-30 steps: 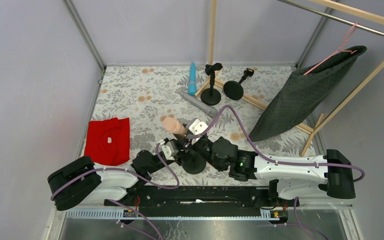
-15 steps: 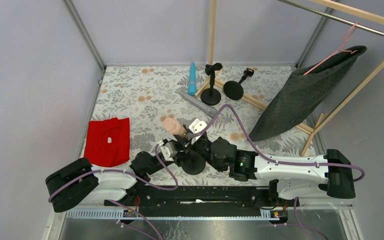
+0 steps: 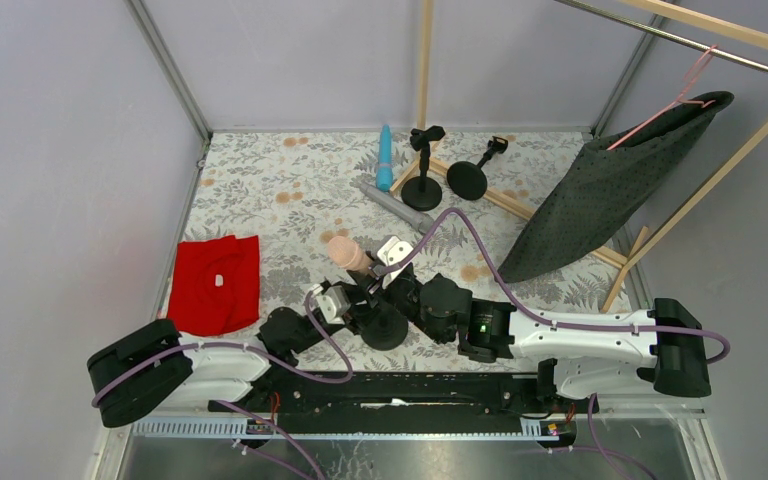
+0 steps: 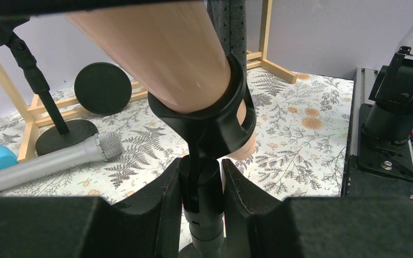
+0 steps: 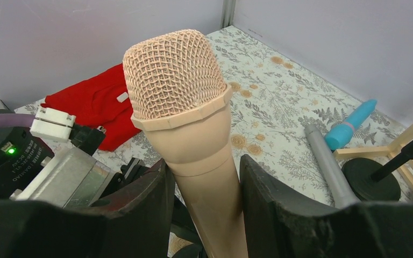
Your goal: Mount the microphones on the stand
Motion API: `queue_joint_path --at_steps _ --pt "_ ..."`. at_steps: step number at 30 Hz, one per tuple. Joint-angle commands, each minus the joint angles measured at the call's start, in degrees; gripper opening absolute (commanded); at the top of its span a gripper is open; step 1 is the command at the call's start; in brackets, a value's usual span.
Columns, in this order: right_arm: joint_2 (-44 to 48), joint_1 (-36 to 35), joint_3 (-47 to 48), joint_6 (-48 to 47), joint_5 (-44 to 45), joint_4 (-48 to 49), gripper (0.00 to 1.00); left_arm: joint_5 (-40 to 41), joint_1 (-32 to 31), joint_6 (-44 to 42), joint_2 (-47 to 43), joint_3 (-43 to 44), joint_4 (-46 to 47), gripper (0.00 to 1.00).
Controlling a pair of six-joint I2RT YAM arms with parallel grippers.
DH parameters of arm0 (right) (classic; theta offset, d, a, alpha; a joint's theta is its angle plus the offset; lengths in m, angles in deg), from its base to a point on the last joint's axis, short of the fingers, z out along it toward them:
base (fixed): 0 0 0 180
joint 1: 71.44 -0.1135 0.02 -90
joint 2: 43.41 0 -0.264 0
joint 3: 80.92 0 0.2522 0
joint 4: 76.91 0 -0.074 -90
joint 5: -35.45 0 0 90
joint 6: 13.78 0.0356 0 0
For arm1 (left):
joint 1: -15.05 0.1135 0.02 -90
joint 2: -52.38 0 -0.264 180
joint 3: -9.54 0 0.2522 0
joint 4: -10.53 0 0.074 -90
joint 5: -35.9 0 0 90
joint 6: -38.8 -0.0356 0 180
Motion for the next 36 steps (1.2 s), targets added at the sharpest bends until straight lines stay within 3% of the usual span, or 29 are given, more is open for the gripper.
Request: queue_joint_path --at_steps 1,36 --pt "-7.09 -1.92 -7.93 8.55 -1.33 -34.25 0.00 14.33 1.97 -6.32 -1.28 -1.66 3.03 0.00" --pt "-8.92 -1.92 -6.70 7.87 -2.76 -35.64 0.00 19.88 1.95 -6.15 -2.10 -2.20 3.57 0.00"
